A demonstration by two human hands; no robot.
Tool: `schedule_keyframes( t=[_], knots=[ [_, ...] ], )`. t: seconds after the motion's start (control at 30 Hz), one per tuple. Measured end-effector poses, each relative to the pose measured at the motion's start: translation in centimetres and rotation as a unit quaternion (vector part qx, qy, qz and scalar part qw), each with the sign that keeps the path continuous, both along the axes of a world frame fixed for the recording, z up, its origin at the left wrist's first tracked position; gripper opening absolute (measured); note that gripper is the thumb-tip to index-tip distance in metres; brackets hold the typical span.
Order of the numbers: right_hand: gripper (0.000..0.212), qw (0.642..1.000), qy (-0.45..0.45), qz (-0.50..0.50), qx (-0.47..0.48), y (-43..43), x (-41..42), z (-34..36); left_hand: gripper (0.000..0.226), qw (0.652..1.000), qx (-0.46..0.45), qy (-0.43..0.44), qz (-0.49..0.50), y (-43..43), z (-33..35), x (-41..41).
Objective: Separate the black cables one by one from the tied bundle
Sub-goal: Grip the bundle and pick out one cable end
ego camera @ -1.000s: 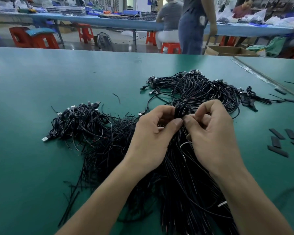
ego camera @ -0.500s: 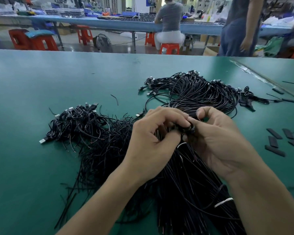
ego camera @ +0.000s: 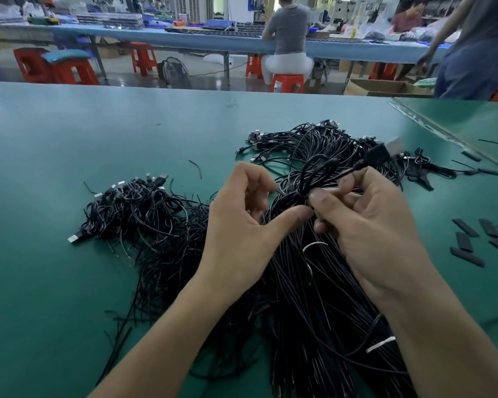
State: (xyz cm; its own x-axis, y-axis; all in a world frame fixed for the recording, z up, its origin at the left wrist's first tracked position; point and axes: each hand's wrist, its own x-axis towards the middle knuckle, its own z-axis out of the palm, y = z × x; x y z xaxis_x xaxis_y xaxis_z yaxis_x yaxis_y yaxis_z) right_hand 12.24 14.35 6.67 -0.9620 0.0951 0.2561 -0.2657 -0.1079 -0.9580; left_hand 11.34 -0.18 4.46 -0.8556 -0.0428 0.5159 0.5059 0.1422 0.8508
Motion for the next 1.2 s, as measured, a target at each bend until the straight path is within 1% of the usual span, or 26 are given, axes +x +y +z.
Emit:
schedule_keyframes(
  t=[0.1,0.23,0.37,0.4,0.43,0.47,0.53,0.6,0.7,0.77,0.83,0.87,0.93,1.03,1.13,1.2],
  knots=[
    [0.030,1.000,0.006,0.010,0.026,-0.1,-0.1,-0.1,0.030,0.999,-0.036,-0.016,0.000,-0.4,0.1,-0.2],
    [0.030,0.998,0.014,0.048,0.028,0.2,-0.1,-0.1,0.021,0.997,-0.018,-0.068,-0.042,-0.9,0.4,-0.3],
    [0.032,0.997,0.013,0.065,0.047,0.5,-0.1,0.0,0.008,0.990,-0.058,-0.103,-0.073,-1.0,0.6,-0.3],
    [0.032,0.996,0.013,0.068,0.051,0.5,-0.1,0.0,0.015,0.989,-0.055,-0.116,-0.080,-1.1,0.6,-0.4],
    [0.033,0.996,0.012,0.070,0.055,0.5,-0.1,-0.1,0.026,0.985,-0.024,-0.139,-0.101,-1.1,0.7,-0.4],
    [0.034,0.996,0.011,0.069,0.061,0.5,-0.1,-0.2,0.034,0.976,0.029,-0.169,-0.132,-1.2,0.9,-0.3],
    [0.039,0.996,0.005,0.055,0.074,0.3,-0.2,-0.5,0.036,0.951,0.122,-0.213,-0.186,-1.2,1.3,-0.3],
    [0.039,0.995,-0.003,0.046,0.086,0.1,-0.2,-0.8,0.033,0.948,0.136,-0.214,-0.192,-1.2,1.3,-0.3],
    [0.036,0.994,-0.010,0.027,0.107,-0.1,-0.2,-1.2,0.027,0.960,0.136,-0.178,-0.170,-1.2,1.4,-0.2],
    [0.039,0.993,-0.009,0.002,0.118,-0.1,-0.2,-1.3,0.032,0.960,0.142,-0.169,-0.170,-1.4,1.6,-0.2],
    [0.046,0.992,-0.007,-0.031,0.123,-0.1,-0.3,-1.4,0.037,0.961,0.128,-0.174,-0.172,-1.6,1.8,-0.1],
    [0.047,0.991,-0.006,-0.047,0.122,-0.1,-0.4,-1.4,0.036,0.960,0.117,-0.182,-0.175,-1.6,1.9,0.0],
    [0.045,0.989,0.005,-0.075,0.129,-0.1,-0.3,-1.3,0.028,0.960,0.078,-0.197,-0.185,-1.2,1.8,0.3],
    [0.042,0.981,0.045,-0.108,0.152,0.1,-0.3,-1.2,0.017,0.961,0.010,-0.200,-0.189,-0.4,1.4,0.5],
    [0.043,0.983,0.072,-0.089,0.143,-0.1,0.0,-0.7,0.022,0.959,-0.001,-0.201,-0.198,0.0,1.0,0.6],
    [0.045,0.986,0.079,-0.069,0.126,-0.2,0.1,-0.4,0.026,0.953,-0.014,-0.223,-0.204,-0.2,1.0,0.4]
  ],
)
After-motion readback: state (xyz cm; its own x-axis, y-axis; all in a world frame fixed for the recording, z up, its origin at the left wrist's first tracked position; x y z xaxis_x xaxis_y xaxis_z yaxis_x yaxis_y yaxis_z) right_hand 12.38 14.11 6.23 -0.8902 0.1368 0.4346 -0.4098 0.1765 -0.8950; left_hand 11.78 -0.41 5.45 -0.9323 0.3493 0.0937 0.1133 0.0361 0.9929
